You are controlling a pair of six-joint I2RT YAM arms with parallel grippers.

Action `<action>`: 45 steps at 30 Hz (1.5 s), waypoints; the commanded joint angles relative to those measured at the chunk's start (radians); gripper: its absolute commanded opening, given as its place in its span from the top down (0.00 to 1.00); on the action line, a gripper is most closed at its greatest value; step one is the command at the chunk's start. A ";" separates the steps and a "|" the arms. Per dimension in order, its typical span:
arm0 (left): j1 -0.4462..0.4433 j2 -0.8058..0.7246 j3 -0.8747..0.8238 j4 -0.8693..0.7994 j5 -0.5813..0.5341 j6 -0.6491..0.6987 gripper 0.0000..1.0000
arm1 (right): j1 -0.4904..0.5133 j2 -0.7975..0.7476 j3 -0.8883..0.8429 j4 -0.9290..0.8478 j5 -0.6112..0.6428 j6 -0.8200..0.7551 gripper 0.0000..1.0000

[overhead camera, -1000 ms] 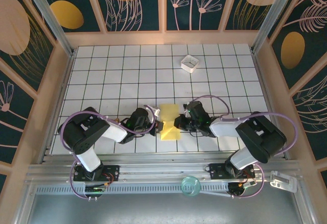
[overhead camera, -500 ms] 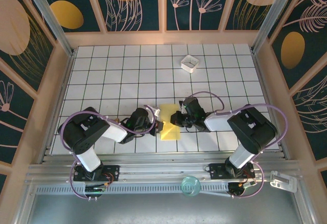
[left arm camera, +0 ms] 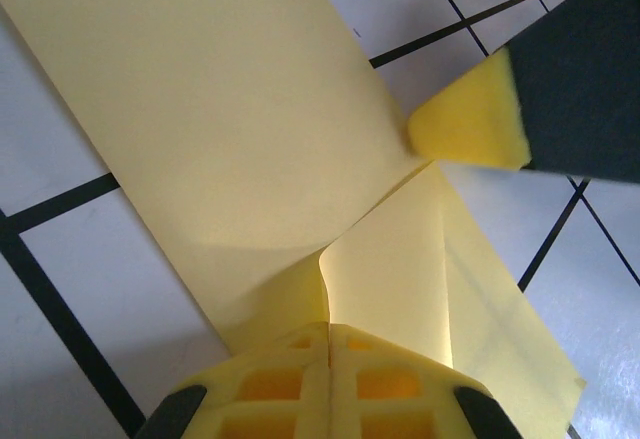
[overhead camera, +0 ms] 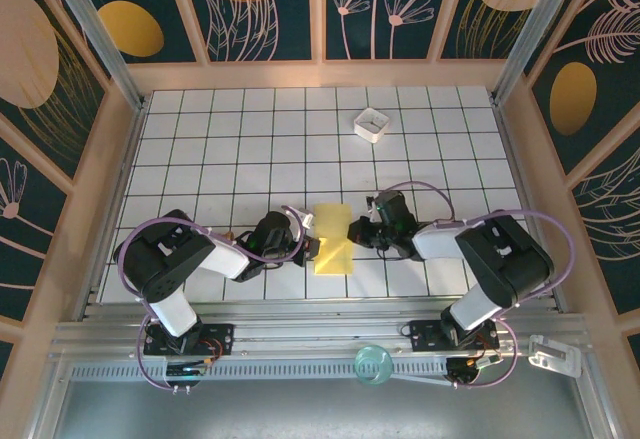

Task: Fold a paper plane with a square sheet of paper (pick it up from the middle)
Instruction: Fold the triangle a second time at the center of the table.

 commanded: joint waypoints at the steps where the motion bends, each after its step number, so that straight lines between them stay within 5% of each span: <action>1: 0.016 0.053 -0.023 -0.183 -0.132 0.023 1.00 | -0.007 -0.084 0.017 -0.074 0.029 -0.043 1.00; 12: 0.016 0.054 -0.021 -0.183 -0.131 0.023 1.00 | 0.132 -0.006 0.100 -0.026 0.008 0.017 1.00; 30: 0.016 0.035 -0.015 -0.187 -0.135 0.019 1.00 | 0.113 0.140 0.018 0.075 -0.002 0.016 1.00; 45: 0.015 -0.246 -0.035 -0.248 -0.121 -0.094 0.67 | 0.114 0.146 -0.014 0.088 0.008 0.025 1.00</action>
